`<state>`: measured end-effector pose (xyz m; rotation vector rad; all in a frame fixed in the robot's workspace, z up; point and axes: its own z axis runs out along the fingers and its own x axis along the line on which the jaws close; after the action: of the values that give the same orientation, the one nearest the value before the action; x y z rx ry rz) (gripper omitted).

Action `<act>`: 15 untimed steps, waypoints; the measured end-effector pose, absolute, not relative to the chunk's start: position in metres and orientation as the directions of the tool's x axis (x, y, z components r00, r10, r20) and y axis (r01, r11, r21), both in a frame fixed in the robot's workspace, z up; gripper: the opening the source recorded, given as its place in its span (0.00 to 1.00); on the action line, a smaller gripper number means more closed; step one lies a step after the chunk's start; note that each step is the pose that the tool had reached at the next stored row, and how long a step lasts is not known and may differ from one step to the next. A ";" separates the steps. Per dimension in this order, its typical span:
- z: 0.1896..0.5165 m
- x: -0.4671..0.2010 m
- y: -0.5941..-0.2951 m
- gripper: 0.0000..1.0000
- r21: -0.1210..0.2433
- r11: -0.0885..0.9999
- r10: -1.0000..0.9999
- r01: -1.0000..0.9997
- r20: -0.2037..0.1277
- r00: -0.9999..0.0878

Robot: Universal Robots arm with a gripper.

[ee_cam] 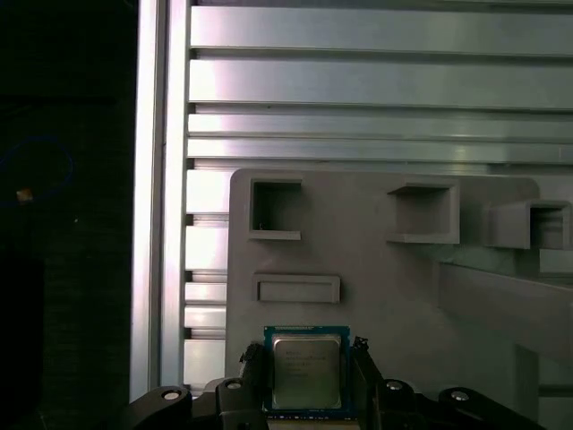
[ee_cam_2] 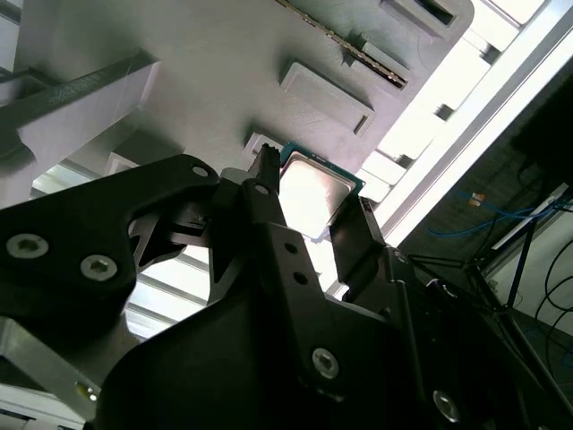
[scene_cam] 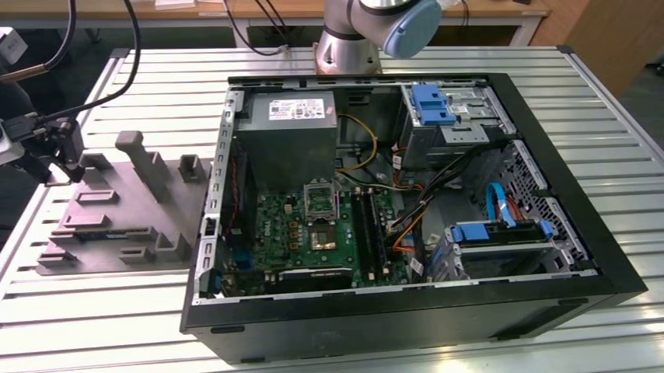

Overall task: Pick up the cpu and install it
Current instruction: 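Pick up the cpu and move it towards the insertion slot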

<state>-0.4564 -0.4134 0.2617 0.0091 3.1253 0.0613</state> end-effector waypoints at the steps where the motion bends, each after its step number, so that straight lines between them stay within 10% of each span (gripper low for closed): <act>1: 0.262 -0.456 -0.413 0.47 0.039 0.999 0.006 0.005 -0.016 -1.000; 15: 0.266 -0.456 -0.413 0.47 0.039 0.999 0.006 0.006 -0.015 -1.000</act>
<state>-0.4565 -0.4134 0.2658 0.0091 3.1254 0.0613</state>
